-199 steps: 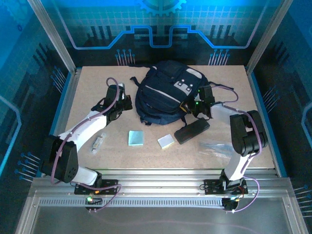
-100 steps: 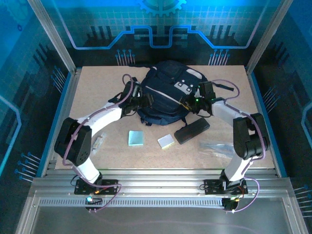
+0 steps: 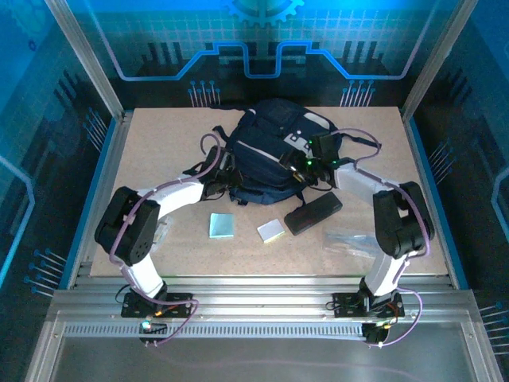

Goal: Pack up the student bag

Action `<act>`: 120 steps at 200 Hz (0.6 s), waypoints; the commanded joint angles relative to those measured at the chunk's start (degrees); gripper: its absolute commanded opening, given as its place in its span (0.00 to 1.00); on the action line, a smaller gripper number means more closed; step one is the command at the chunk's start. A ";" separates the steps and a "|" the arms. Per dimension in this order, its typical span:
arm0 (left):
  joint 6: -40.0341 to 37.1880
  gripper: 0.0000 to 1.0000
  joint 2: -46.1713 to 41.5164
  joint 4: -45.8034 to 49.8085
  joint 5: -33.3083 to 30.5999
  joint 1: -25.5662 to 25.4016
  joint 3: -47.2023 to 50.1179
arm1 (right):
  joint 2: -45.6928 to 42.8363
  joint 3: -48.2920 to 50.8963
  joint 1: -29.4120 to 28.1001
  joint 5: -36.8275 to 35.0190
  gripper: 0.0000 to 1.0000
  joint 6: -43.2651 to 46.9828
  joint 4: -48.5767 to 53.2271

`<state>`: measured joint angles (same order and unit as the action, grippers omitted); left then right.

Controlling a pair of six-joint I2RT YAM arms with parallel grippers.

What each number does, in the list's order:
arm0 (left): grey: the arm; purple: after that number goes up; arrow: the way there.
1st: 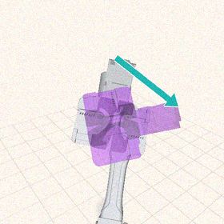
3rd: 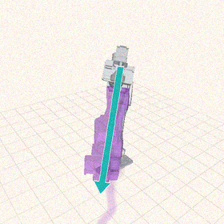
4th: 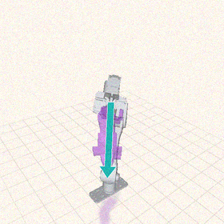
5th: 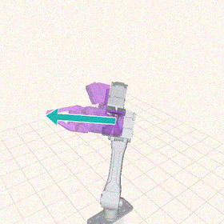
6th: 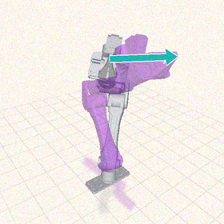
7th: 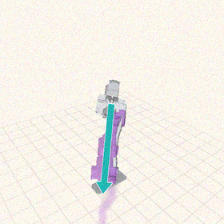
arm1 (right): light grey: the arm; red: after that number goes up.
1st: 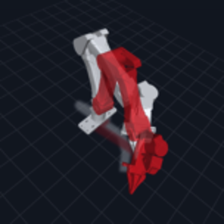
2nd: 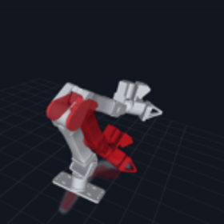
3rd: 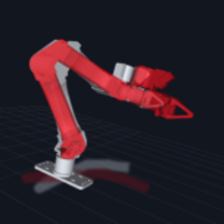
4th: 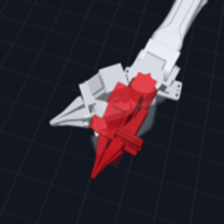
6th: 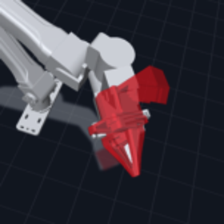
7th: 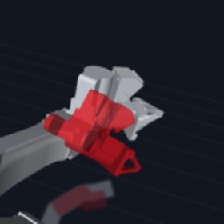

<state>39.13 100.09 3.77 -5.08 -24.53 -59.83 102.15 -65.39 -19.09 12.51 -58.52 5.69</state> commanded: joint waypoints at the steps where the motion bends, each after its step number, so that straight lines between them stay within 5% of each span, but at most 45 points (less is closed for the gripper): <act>1: 1.25 0.17 2.32 -1.34 1.30 -0.43 1.12 | 4.64 -3.70 -0.98 -0.31 0.70 -2.55 -1.11; 28: 0.00 0.11 2.86 -1.16 1.67 -0.69 1.13 | 9.34 -8.61 -2.15 0.13 0.65 -2.65 -1.44; 50: -1.08 0.11 2.28 -0.01 1.41 -0.68 0.84 | 9.58 -10.46 -1.47 0.79 0.16 -2.56 -2.62; 61: -2.00 0.13 0.98 0.23 0.80 -0.69 1.02 | 7.64 -10.05 -0.93 0.47 0.00 -2.05 -3.32; 76: -4.05 0.24 -1.38 0.61 0.41 -0.51 1.05 | 4.12 -9.38 -0.31 -0.41 0.00 -0.76 -3.00; 106: -5.11 0.69 -5.94 4.29 1.26 0.79 -1.77 | -1.67 -8.59 1.02 -0.49 0.00 0.44 -2.64; 120: -3.52 0.75 -7.67 4.00 2.08 1.51 -2.47 | -3.24 -8.43 1.52 0.33 0.00 -0.04 -3.55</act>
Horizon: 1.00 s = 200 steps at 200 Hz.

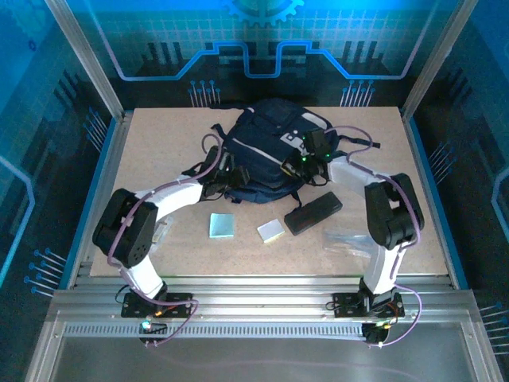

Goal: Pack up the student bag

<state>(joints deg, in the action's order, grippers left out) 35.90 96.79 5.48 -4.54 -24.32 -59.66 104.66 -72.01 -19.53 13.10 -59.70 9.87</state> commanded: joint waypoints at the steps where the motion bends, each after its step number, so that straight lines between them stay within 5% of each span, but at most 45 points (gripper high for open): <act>1: -0.16 0.75 -4.44 2.15 1.67 1.29 -2.65 | -5.85 -1.81 2.00 -0.18 0.00 1.11 -7.79; 46: 2.91 0.75 -4.41 -3.68 2.77 2.49 -3.40 | -4.64 -1.91 2.39 2.26 0.00 -0.44 -10.08; 88: 7.33 0.64 -0.26 -8.37 6.91 2.96 -4.48 | -3.07 0.51 5.21 6.84 0.00 -7.09 -19.23; 156: 30.57 0.65 3.66 -21.89 2.61 4.58 1.48 | -2.29 -1.18 5.98 7.73 0.00 -8.58 -19.45; 200: 39.21 0.61 4.39 -26.80 1.21 5.07 6.37 | -1.92 0.22 6.04 8.17 0.00 -10.59 -22.00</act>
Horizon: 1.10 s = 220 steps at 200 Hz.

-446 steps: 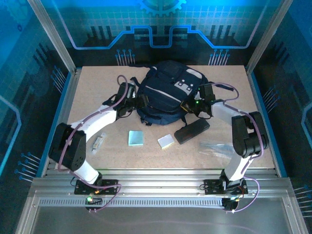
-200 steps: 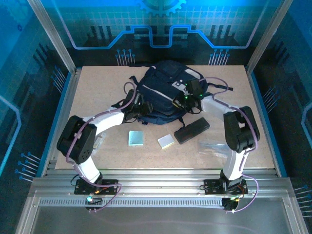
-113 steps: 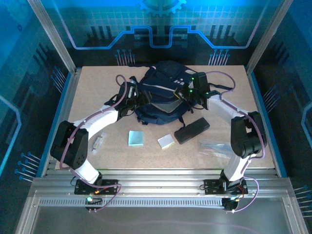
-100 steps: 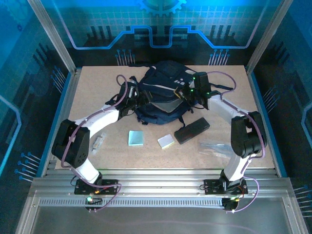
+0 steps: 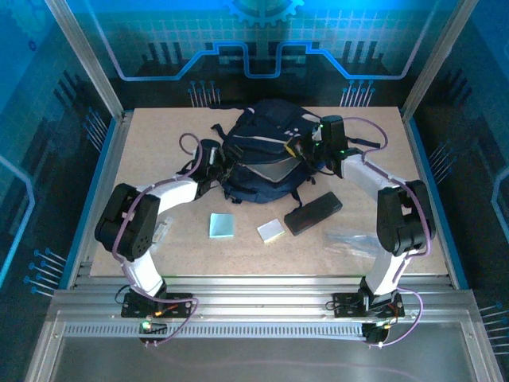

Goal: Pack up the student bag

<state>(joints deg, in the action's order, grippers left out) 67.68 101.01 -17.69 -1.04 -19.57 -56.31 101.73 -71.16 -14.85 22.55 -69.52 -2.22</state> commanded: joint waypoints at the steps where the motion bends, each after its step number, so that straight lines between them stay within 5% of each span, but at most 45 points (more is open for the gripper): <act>1: 7.49 0.61 0.12 -3.61 -2.38 0.28 3.13 | 1.01 -0.64 1.38 -1.28 0.00 -0.74 -9.96; 43: 10.96 0.60 2.55 -7.60 -0.41 0.17 3.28 | 1.19 -0.12 1.14 -1.49 0.00 -1.19 -10.72; 87: 13.24 0.39 6.08 -11.86 2.36 -0.88 0.70 | 0.53 1.09 1.08 -1.98 0.00 -0.40 -10.16; 128: 12.52 0.39 4.17 -12.05 3.18 -1.86 1.72 | 0.71 1.86 1.57 -1.83 0.00 -0.21 -10.40; 200: -3.11 0.50 0.27 -8.97 23.28 -2.16 4.10 | 0.18 1.20 4.19 0.24 0.00 3.15 -7.77; 220: -12.70 0.49 -2.26 0.85 23.95 -2.20 3.11 | 0.14 0.81 4.81 0.81 0.00 4.26 -7.07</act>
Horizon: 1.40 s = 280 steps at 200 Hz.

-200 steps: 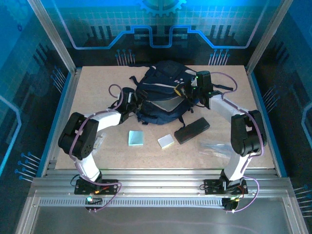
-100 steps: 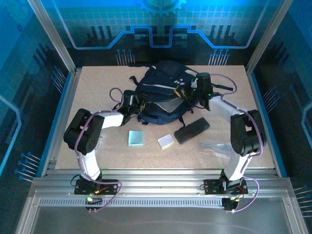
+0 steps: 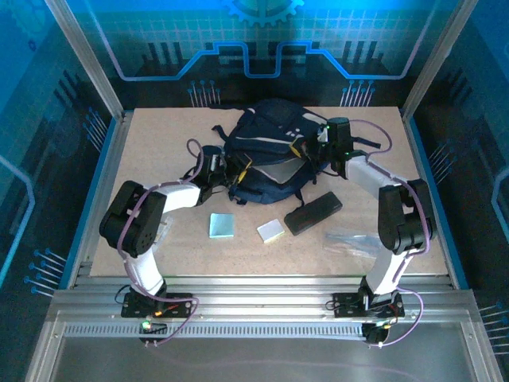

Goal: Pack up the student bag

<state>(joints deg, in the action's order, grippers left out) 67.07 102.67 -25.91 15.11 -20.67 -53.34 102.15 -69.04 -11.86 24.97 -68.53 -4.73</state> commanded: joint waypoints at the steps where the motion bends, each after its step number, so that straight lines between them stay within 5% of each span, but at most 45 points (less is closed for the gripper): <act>1: -12.69 0.49 -4.04 9.40 7.72 -1.12 -0.02 | -0.28 -1.34 1.83 -1.60 0.00 3.30 -4.53; 48: -41.14 0.50 -9.68 36.63 -3.56 -1.11 -9.27 | 0.14 -2.72 2.25 -0.41 0.00 5.20 -3.10; 93: -59.42 0.55 -8.79 33.07 -11.64 -0.79 -10.39 | 1.04 -3.50 2.27 1.21 0.00 5.29 -3.36; 185: -61.02 0.65 5.23 30.46 -4.09 -0.08 -21.58 | 0.95 -4.09 2.06 1.70 0.00 5.37 -3.62; 210: -57.80 0.61 3.99 29.09 2.21 -0.40 -21.31 | 1.21 -4.31 1.94 1.63 0.00 5.43 -3.13; 280: -57.43 0.45 1.53 33.83 1.44 -1.17 -18.87 | 0.95 -4.09 2.09 1.66 0.00 5.86 -2.56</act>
<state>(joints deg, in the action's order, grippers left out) 10.50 106.02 6.33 14.46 -21.17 -72.14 102.59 -70.61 -10.52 27.55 -64.84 -3.01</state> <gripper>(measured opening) 0.480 0.062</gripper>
